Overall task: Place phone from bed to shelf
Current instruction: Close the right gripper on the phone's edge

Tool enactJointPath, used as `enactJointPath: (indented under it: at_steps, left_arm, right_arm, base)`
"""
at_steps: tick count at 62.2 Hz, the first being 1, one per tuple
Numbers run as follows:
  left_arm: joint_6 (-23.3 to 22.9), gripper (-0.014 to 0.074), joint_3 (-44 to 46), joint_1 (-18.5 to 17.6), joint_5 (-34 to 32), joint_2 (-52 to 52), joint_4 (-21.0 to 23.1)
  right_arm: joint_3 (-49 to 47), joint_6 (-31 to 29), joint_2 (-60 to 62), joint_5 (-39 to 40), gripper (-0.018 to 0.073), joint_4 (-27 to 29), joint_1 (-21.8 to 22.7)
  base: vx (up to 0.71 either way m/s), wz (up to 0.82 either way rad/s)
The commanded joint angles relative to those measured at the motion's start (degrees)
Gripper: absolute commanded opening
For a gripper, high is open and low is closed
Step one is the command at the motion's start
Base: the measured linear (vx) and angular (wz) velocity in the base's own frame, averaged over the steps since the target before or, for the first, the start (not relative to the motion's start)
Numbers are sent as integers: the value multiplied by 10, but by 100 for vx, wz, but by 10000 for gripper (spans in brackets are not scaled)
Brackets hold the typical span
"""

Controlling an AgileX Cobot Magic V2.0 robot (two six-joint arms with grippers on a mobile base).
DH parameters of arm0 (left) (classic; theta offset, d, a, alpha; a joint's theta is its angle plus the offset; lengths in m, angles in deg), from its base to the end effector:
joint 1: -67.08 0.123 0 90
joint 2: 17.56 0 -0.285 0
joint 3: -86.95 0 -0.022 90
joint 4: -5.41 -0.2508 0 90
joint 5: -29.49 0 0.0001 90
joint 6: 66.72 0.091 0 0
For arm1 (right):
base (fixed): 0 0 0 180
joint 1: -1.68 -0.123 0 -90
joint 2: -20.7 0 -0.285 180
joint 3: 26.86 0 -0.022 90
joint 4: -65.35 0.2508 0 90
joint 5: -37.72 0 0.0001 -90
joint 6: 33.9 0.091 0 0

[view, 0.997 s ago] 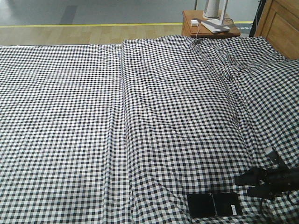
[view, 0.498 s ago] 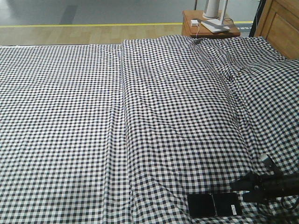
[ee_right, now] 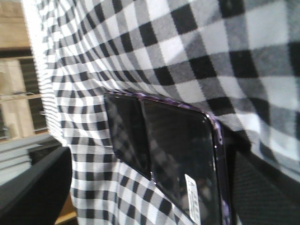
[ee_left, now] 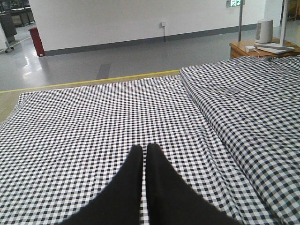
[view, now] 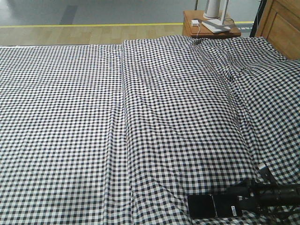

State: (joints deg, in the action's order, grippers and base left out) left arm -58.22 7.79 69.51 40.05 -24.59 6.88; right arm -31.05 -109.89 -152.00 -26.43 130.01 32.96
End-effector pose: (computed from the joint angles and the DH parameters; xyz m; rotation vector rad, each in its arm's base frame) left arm 0.0563 0.0020 0.1857 0.0717 1.6884 0.1202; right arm 0.3185 -0.1069 -0.1280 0.3142 2.6354 1.5188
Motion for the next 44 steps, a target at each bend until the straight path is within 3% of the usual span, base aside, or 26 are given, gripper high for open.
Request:
enactJointPath:
  at_steps: [1,18,29,35,44]
  left_arm:
    - [-3,1,12,-2,-41,8,5]
    - [-3,1,12,-2,-41,8,5]
    - [-3,1,12,-2,-41,8,5]
    - [-3,1,12,-2,-41,8,5]
    - [-3,1,12,-2,-41,8,5]
  right_arm:
    - [-2,-8,23,-55,615,5,-8]
    - [-2,-12,21,-44,599,5,-72]
    - [-2,-12,21,-43,546,4,-77]
    - [-2,-10,21,-45,474,0,-76]
    - [-2,-10,21,-54,292,-12,-77]
  base:
    - [0,0]
    - [0,0]
    - [0,0]
    - [0,0]
    - [0,0]
